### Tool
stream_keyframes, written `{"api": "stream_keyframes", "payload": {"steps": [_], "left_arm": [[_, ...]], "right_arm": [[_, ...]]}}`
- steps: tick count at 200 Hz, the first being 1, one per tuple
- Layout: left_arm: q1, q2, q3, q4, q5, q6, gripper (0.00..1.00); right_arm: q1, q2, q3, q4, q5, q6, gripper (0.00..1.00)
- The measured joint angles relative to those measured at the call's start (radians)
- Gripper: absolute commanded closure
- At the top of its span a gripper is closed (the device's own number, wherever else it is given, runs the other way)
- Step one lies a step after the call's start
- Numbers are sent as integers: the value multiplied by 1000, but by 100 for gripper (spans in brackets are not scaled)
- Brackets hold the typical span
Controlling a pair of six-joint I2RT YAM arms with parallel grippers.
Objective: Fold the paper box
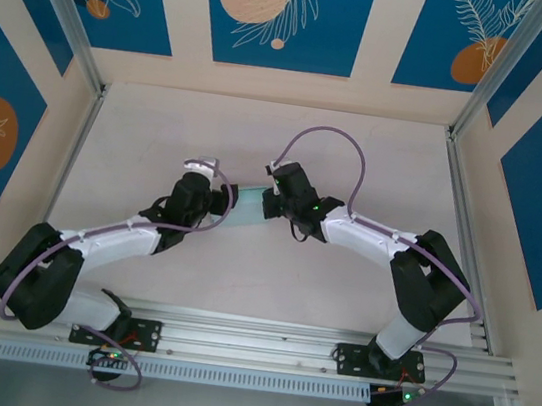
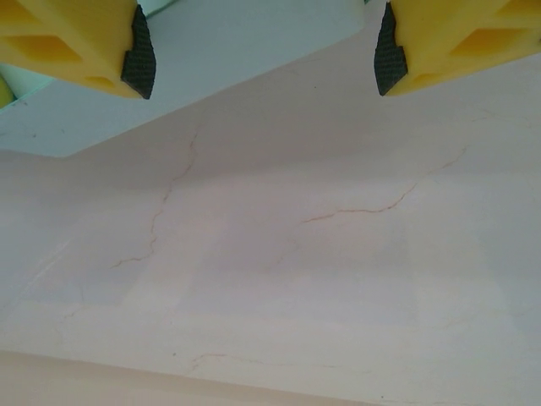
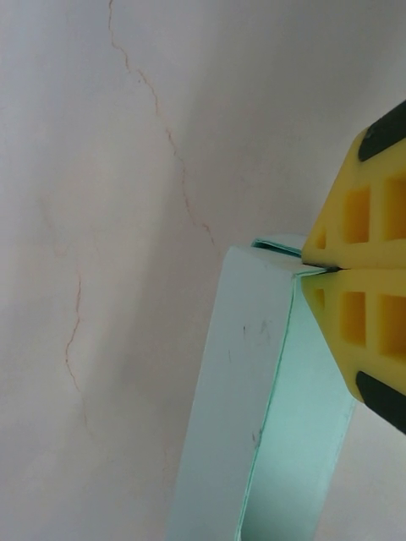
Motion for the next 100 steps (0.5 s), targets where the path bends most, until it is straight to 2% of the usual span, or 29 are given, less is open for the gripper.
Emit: {"api": "stream_keyframes", "payload": {"steps": [31, 58, 100], "left_arm": [[-8, 23, -36, 80, -21, -11, 30], [-19, 53, -60, 153, -45, -22, 31], [-40, 95, -84, 219, -66, -42, 36]], "right_arm": [[6, -1, -8, -3, 13, 2, 76], [10, -15, -18, -12, 27, 8, 71], [42, -101, -44, -110, 22, 24, 59]]}}
